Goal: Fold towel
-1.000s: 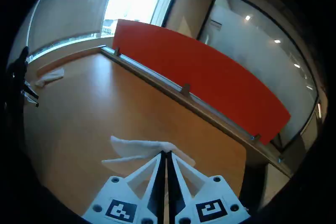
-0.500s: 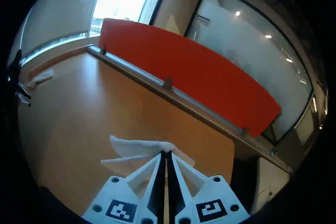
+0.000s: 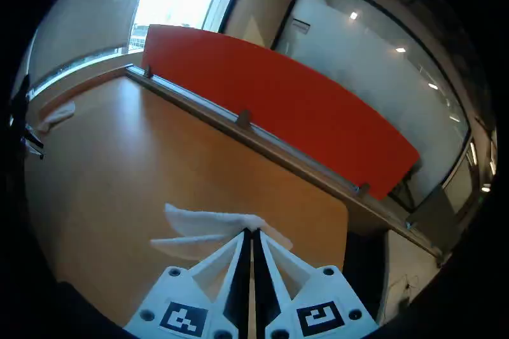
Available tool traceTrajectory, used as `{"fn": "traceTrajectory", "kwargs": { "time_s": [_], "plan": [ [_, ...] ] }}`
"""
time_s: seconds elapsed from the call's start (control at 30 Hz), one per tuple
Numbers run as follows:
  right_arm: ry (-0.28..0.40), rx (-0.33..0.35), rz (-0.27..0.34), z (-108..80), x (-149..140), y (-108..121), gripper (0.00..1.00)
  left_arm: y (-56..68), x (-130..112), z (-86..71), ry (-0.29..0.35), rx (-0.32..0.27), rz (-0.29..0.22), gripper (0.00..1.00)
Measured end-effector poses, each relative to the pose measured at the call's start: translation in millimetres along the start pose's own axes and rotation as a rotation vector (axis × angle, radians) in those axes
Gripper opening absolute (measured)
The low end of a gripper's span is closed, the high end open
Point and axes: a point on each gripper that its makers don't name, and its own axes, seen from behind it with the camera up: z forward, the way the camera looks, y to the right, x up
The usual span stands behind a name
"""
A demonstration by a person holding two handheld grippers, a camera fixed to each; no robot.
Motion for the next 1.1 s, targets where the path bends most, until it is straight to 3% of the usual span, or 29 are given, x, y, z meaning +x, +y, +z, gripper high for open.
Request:
{"fn": "traceTrajectory", "kwargs": {
  "time_s": [0.3, 0.7, 1.1],
  "plan": [
    [-0.025, -0.023, 0.017, -15.4, -22, 4, 0.02, 3.7, 0, -1.0, -0.001, -0.006, 0.01, 0.95],
    [-0.114, -0.084, 0.067, -50.5, -90, 15, 0.02, 7.4, -3, -0.9, -0.011, -0.016, 0.029, 0.95],
    [-0.167, -0.116, 0.119, -67.8, -134, 16, 0.02, 14.0, -2, -1.1, -0.015, -0.028, 0.057, 0.95]
  ]
}}
